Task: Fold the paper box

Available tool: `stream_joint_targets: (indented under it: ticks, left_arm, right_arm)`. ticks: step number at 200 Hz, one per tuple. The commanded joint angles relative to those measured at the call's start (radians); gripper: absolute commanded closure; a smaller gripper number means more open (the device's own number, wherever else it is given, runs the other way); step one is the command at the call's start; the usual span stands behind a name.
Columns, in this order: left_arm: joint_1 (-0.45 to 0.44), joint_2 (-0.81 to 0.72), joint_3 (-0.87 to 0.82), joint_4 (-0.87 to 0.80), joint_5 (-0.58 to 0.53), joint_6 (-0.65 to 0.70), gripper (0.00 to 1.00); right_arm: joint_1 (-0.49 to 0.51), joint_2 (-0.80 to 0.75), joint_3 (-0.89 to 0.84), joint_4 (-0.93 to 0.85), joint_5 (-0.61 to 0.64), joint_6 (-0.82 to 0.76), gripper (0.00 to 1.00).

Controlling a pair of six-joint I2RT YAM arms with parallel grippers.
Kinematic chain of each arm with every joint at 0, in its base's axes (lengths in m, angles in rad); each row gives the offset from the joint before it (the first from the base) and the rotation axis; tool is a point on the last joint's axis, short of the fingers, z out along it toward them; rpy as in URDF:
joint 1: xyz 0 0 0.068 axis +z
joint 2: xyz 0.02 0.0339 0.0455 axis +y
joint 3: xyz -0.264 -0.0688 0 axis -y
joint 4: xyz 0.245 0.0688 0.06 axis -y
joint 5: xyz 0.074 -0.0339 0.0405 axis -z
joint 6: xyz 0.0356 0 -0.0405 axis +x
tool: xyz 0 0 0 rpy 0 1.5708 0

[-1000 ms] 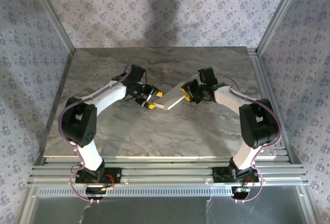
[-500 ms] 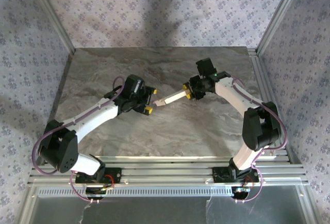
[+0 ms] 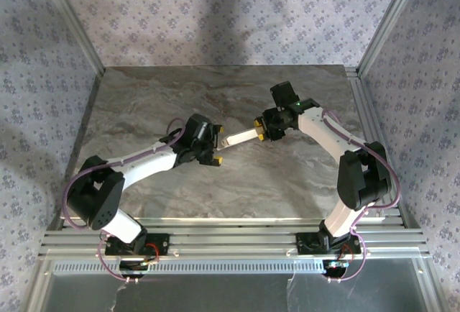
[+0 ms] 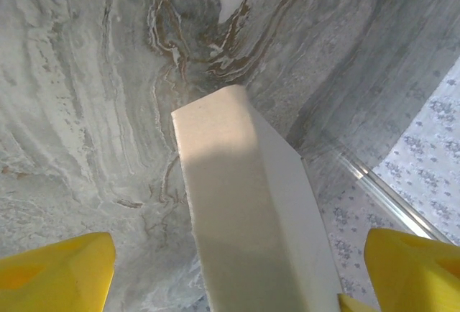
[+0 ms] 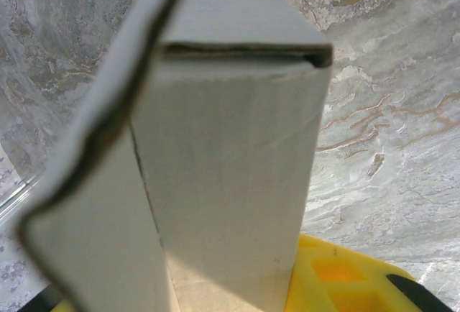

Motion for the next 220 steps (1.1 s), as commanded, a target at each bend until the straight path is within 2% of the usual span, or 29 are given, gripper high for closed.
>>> stream_joint_targets:
  ticks: [1, 23, 126, 146, 161, 181, 201, 220]
  left_arm:
    - [-0.010, 0.014, -0.006, 0.072, -0.028, -0.276, 0.12]
    - [-0.006, 0.050, 0.007, 0.111, -0.010, -0.301, 0.15]
    - [-0.004, 0.113, -0.013, 0.212, -0.020, -0.361, 0.57]
    - [0.007, 0.112, -0.023, 0.211, 0.006, -0.358, 0.60]
    - [0.015, 0.109, -0.027, 0.204, 0.031, -0.351, 0.62]
    - [0.027, 0.093, -0.044, 0.193, 0.041, -0.348, 0.66]
    - [0.043, 0.069, -0.059, 0.176, 0.059, -0.344, 0.66]
    - [0.068, 0.039, -0.067, 0.138, 0.080, -0.330, 0.66]
  right_arm:
    - [0.007, 0.009, -0.003, -0.025, 0.003, 0.030, 0.65]
    - [0.010, 0.001, -0.020, -0.012, 0.007, 0.039, 0.65]
    - [0.022, 0.019, -0.013, -0.017, 0.017, 0.024, 0.64]
    - [0.021, 0.022, -0.006, -0.019, 0.016, 0.002, 0.60]
    - [0.019, 0.028, 0.009, -0.030, 0.016, -0.029, 0.49]
    - [0.018, 0.026, 0.053, -0.055, 0.042, -0.110, 0.36]
    - [0.016, 0.017, 0.161, -0.102, 0.101, -0.287, 0.32]
    - [0.004, -0.008, 0.238, -0.139, 0.147, -0.549, 0.31]
